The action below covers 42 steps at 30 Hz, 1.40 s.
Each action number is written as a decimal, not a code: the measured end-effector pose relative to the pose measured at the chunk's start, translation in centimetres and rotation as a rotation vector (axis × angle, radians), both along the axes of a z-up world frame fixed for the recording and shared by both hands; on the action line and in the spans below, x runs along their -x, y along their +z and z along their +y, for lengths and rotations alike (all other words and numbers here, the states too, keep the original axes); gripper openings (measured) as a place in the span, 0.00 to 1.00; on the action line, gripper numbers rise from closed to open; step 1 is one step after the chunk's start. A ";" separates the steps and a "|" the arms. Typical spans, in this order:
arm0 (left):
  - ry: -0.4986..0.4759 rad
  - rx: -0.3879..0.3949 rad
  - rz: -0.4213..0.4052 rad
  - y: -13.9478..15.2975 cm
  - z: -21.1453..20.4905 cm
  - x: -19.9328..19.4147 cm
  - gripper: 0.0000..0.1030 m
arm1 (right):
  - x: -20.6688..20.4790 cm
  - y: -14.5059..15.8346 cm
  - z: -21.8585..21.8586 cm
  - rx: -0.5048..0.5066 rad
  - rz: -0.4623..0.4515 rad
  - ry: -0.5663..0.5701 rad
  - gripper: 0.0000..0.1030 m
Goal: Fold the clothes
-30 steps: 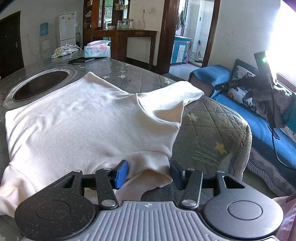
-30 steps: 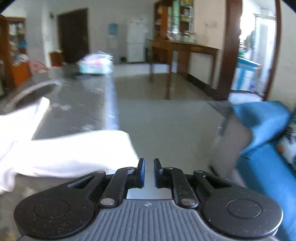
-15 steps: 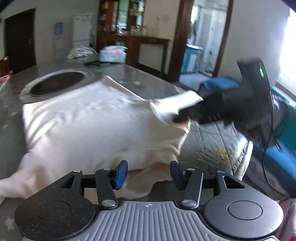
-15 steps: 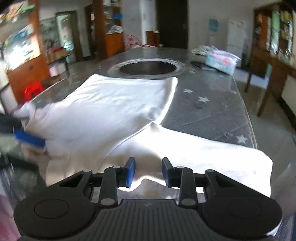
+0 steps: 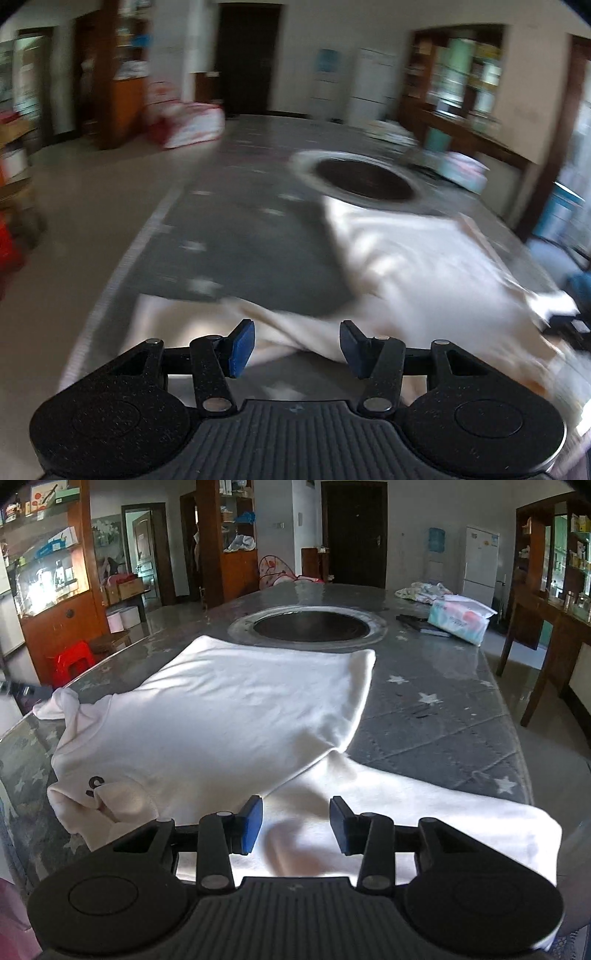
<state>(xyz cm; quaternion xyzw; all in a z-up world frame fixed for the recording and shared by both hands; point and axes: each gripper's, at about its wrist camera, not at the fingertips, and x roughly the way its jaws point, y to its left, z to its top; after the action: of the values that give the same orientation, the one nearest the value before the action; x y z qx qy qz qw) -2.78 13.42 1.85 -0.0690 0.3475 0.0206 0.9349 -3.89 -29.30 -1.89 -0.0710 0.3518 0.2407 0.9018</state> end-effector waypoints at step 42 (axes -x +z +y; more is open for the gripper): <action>0.292 0.179 -0.105 -2.6 10.4 3.3 0.54 | -0.3 -0.9 0.2 -0.019 0.003 -0.021 0.52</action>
<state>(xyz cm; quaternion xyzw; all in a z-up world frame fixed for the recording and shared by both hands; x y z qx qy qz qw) -6.07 23.86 -0.79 -0.2027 0.2848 0.1213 0.9290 -3.56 -29.12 -2.82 -0.0585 0.3514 0.2346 0.9045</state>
